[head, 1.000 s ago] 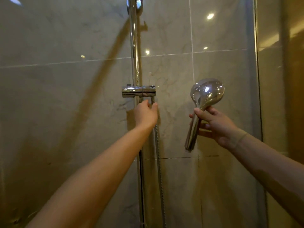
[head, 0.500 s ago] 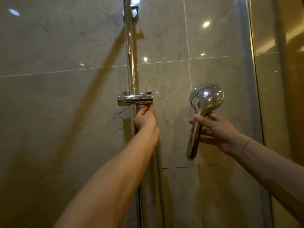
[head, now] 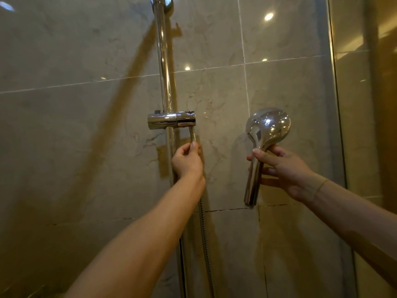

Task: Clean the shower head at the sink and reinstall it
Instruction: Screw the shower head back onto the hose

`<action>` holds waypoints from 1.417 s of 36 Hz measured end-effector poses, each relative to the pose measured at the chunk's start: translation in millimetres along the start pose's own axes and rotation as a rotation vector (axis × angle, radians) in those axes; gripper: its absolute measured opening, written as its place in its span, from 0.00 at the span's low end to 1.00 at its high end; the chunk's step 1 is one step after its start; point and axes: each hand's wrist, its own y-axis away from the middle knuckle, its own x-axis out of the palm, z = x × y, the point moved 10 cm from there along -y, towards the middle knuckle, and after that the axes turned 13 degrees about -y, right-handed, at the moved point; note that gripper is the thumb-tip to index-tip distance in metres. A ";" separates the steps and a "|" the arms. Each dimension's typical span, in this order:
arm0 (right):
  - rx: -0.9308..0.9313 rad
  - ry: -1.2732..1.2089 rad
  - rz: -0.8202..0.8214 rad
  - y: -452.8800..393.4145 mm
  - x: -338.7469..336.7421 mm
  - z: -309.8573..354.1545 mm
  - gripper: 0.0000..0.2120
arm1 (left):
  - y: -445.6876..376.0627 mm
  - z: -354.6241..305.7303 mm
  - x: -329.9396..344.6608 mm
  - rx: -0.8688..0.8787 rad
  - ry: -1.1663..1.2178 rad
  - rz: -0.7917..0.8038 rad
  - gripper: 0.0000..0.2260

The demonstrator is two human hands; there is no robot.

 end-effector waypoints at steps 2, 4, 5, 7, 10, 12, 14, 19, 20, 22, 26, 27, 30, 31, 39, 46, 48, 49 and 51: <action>0.000 0.004 -0.009 -0.4 -2.3 -0.4 0.17 | 0.1 -11.4 2.7 -0.039 0.073 -0.036 0.07; -0.002 0.008 -0.009 -1.0 -3.3 0.3 0.17 | -2.3 -24.9 8.0 -0.060 0.140 -0.034 0.07; -0.004 0.007 -0.006 -1.3 -3.6 1.3 0.16 | -4.0 -30.4 12.1 -0.066 0.165 -0.016 0.07; -0.010 0.008 0.002 -1.4 -3.5 3.6 0.16 | -5.3 -35.2 22.8 -0.077 0.169 0.056 0.06; -0.018 0.001 -0.002 -1.5 -5.6 6.6 0.18 | 4.7 -32.5 38.8 -0.094 0.111 0.168 0.09; -0.025 -0.004 -0.009 -0.9 -8.1 8.2 0.18 | 12.9 -26.4 47.3 -0.069 0.057 0.231 0.09; -0.030 -0.004 -0.009 1.7 -10.7 8.0 0.14 | 22.0 -15.7 51.2 -0.019 -0.078 0.285 0.10; -0.019 -0.006 -0.041 15.2 -24.2 -4.3 0.08 | 56.2 25.1 44.7 0.062 -0.262 0.490 0.09; -0.010 -0.015 -0.049 19.1 -27.3 -9.0 0.07 | 64.2 35.0 40.3 0.039 -0.250 0.522 0.10; 0.014 -0.036 -0.074 27.9 -34.7 -20.6 0.06 | 79.6 57.3 32.2 -0.032 -0.199 0.584 0.11; 0.065 -0.115 -0.121 47.9 -51.5 -50.5 0.08 | 115.1 98.8 13.4 -0.072 -0.168 0.708 0.12; 0.075 -0.141 -0.129 53.4 -54.9 -57.6 0.07 | 125.1 109.7 7.8 -0.069 -0.205 0.739 0.12; 0.105 -0.204 -0.160 70.9 -63.9 -78.8 0.05 | 156.2 139.7 -10.6 -0.053 -0.324 0.820 0.12; 0.116 -0.219 -0.173 77.4 -66.9 -86.2 0.05 | 166.3 148.7 -17.0 -0.049 -0.352 0.835 0.12; 0.229 -0.347 -0.236 133.3 -94.7 -146.8 0.15 | 234.3 220.8 -73.8 -0.113 -0.512 0.893 0.11; 0.237 -0.492 -0.213 164.5 -95.8 -177.9 0.22 | 268.9 233.7 -93.5 -0.066 -0.511 0.928 0.09; 0.227 -0.502 -0.208 169.8 -93.3 -182.7 0.23 | 269.4 236.3 -97.4 -0.074 -0.500 0.903 0.09; 0.220 -0.502 -0.205 171.8 -91.4 -184.4 0.22 | 269.2 236.4 -98.2 -0.074 -0.496 0.894 0.09; 0.211 -0.491 -0.201 175.9 -88.2 -187.6 0.19 | 267.7 236.2 -99.7 -0.077 -0.478 0.879 0.10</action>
